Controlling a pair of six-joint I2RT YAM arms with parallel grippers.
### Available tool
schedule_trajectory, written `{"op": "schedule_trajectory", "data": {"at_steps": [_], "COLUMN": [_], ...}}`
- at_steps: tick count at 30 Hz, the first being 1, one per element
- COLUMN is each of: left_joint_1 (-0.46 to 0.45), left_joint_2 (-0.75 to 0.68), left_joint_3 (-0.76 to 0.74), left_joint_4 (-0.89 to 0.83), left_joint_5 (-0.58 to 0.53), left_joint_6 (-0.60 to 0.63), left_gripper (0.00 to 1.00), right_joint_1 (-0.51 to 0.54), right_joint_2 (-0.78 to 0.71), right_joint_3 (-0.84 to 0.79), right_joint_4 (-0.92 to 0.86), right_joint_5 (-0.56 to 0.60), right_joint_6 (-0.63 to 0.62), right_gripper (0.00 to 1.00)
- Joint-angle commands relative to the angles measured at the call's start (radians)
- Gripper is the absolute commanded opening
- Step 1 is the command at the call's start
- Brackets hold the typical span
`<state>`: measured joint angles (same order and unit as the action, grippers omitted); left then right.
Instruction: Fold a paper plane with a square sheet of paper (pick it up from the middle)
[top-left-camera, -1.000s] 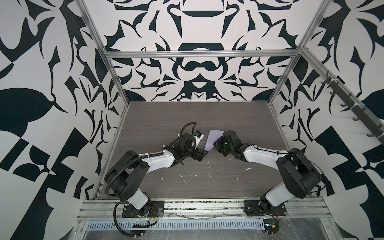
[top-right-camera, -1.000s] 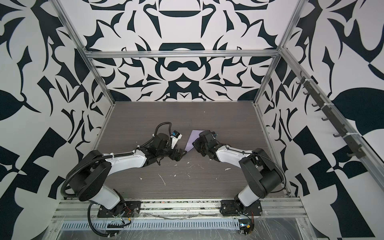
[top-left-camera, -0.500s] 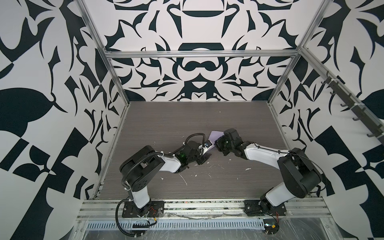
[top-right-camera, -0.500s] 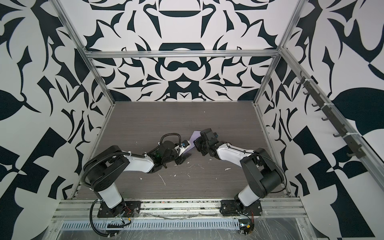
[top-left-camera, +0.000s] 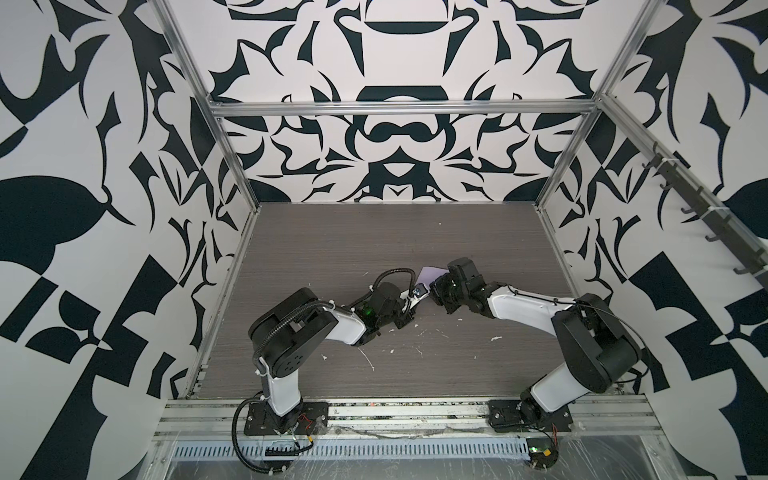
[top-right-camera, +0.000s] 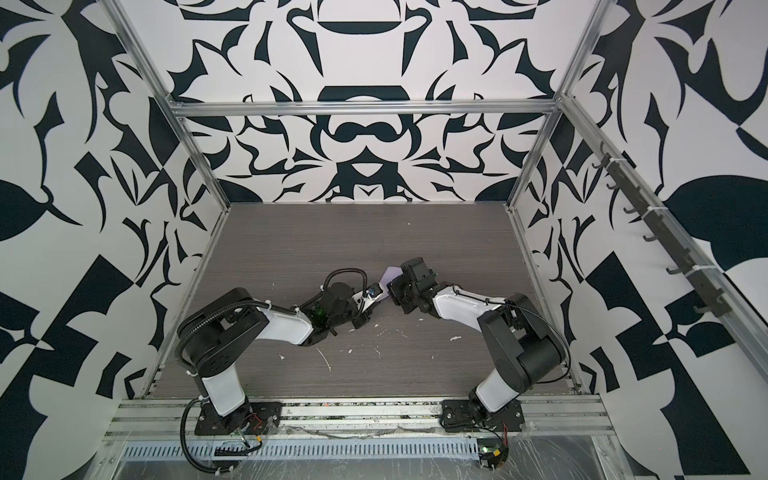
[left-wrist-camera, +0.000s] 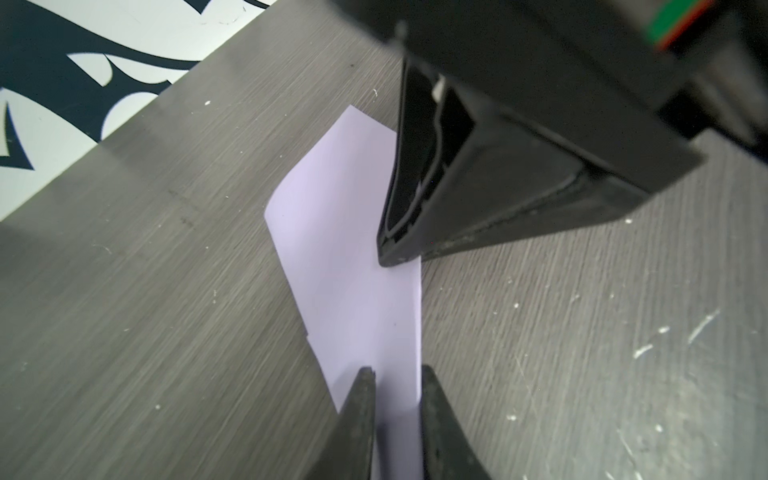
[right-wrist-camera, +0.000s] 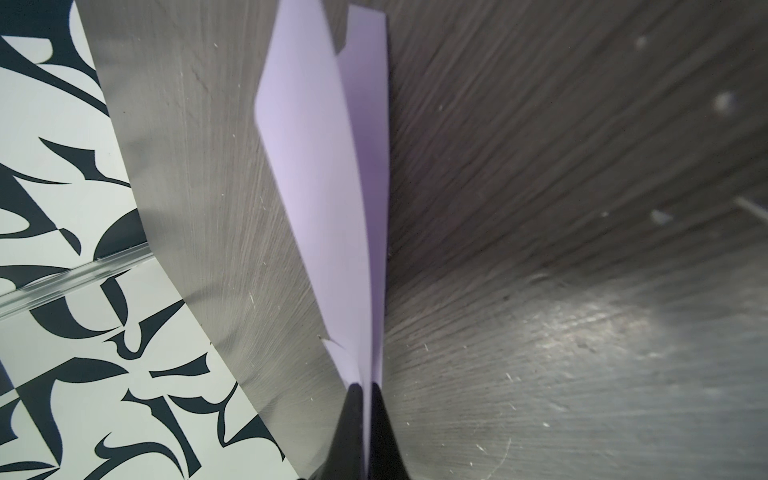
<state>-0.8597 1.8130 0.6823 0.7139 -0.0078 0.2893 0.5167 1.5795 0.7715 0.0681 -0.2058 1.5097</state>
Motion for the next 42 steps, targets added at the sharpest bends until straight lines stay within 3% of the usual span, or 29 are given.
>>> {"op": "schedule_trajectory", "data": {"at_steps": [1,7,17,21,24,32,42], "left_joint_1": [0.000,0.000,0.001,0.001,0.001,-0.001,-0.001], "left_joint_2": [0.020,0.023,0.022,0.022,0.022,-0.032,-0.017], "left_joint_3": [0.022,0.016,-0.012,-0.014,-0.017,0.000,0.018], "left_joint_4": [-0.008,-0.019,-0.030,-0.044,-0.044,-0.059,-0.061], "left_joint_5": [0.002,0.002,0.011,0.012,0.012,0.054,0.038], "left_joint_6": [0.002,-0.023,-0.031,-0.022,-0.025,-0.082,-0.098], "left_gripper": [0.17,0.13,0.14,0.15,0.16,0.34,0.26], "right_joint_1": [-0.007,-0.015,-0.032,-0.039,-0.042,-0.040,-0.040], "right_joint_2": [0.007,0.007,0.002,0.004,0.006,0.014,0.025], "right_joint_3": [0.034,0.031,0.028,0.032,0.034,0.038,0.042], "right_joint_4": [-0.002,-0.016,-0.034,-0.046,-0.047,-0.049,-0.050], "right_joint_5": [-0.021,-0.027,-0.043,-0.049,-0.049,-0.051,-0.061], "right_joint_6": [0.006,-0.008,-0.013,-0.013,-0.016,-0.010,-0.005], "right_gripper": [0.12,0.23,0.25,0.20,0.11,0.05,0.05]}}
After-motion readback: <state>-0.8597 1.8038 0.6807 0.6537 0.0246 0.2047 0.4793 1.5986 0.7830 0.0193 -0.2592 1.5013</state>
